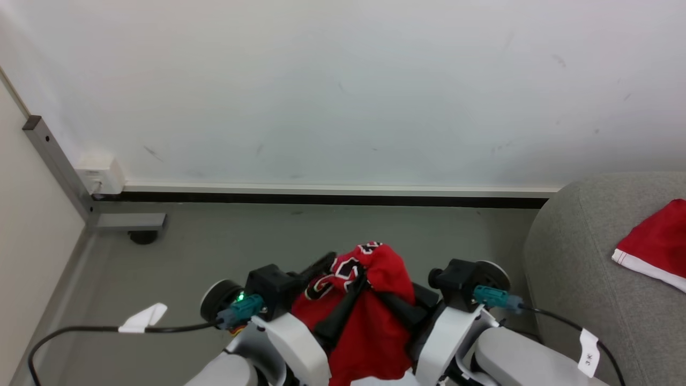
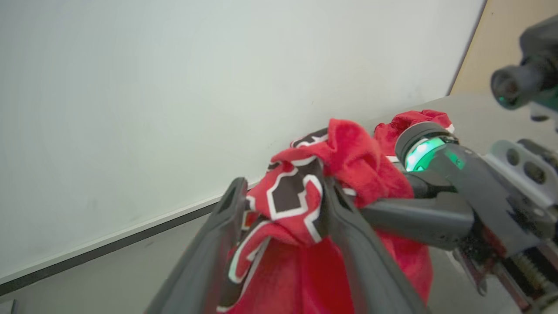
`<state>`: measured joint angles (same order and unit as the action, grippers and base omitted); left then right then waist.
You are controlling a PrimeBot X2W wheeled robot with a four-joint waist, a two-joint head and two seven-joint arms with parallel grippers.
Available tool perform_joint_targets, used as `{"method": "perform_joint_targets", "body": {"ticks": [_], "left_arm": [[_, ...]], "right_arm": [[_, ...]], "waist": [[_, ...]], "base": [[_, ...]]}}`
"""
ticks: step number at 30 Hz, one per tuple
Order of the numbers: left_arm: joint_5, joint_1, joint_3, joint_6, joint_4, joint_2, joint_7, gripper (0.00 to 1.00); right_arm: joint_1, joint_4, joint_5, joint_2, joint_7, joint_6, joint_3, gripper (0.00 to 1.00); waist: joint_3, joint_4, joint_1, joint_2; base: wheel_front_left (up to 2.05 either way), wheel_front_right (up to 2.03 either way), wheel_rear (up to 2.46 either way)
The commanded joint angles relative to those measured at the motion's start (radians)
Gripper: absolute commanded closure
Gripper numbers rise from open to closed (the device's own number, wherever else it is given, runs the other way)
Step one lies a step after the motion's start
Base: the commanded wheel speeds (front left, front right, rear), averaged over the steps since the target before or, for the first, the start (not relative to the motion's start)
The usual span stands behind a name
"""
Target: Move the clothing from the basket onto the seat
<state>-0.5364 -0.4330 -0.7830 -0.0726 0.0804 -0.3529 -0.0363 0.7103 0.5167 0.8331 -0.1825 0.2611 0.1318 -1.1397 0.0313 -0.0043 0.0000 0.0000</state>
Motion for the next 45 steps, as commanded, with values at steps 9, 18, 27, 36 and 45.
{"method": "perform_joint_targets", "body": {"ticks": [9,18,27,36,45], "left_arm": [[0.006,0.036,-0.014,0.009,0.054,-0.006,-0.058,0.0],[0.003,0.043,-0.021,0.011,0.066,-0.003,-0.083,0.0],[-0.004,0.034,-0.022,0.006,0.061,-0.005,-0.085,0.0],[-0.01,0.034,-0.025,0.002,0.053,-0.007,-0.086,0.0],[-0.005,0.018,-0.044,0.006,0.054,0.012,-0.087,0.0]], "right_arm": [[-0.039,-0.034,-0.038,-0.068,0.005,-0.002,0.091,1.0],[-0.039,-0.059,-0.067,-0.127,0.005,-0.002,0.165,1.0],[-0.037,-0.08,-0.083,-0.161,0.005,-0.002,0.214,1.0],[-0.042,-0.103,-0.103,-0.193,0.005,-0.002,0.245,1.0],[-0.064,-0.127,-0.115,-0.24,0.005,-0.002,0.287,1.0]], "waist": [[-0.005,-0.009,0.0,0.0],[-0.016,-0.036,0.0,0.0],[-0.029,-0.124,0.0,0.0],[-0.042,-0.278,0.0,0.0],[-0.053,-0.406,0.0,0.0]], "base": [[0.0,0.0,0.0],[0.0,0.0,0.0],[0.0,0.0,0.0],[0.0,0.0,0.0],[0.0,0.0,0.0]]}}
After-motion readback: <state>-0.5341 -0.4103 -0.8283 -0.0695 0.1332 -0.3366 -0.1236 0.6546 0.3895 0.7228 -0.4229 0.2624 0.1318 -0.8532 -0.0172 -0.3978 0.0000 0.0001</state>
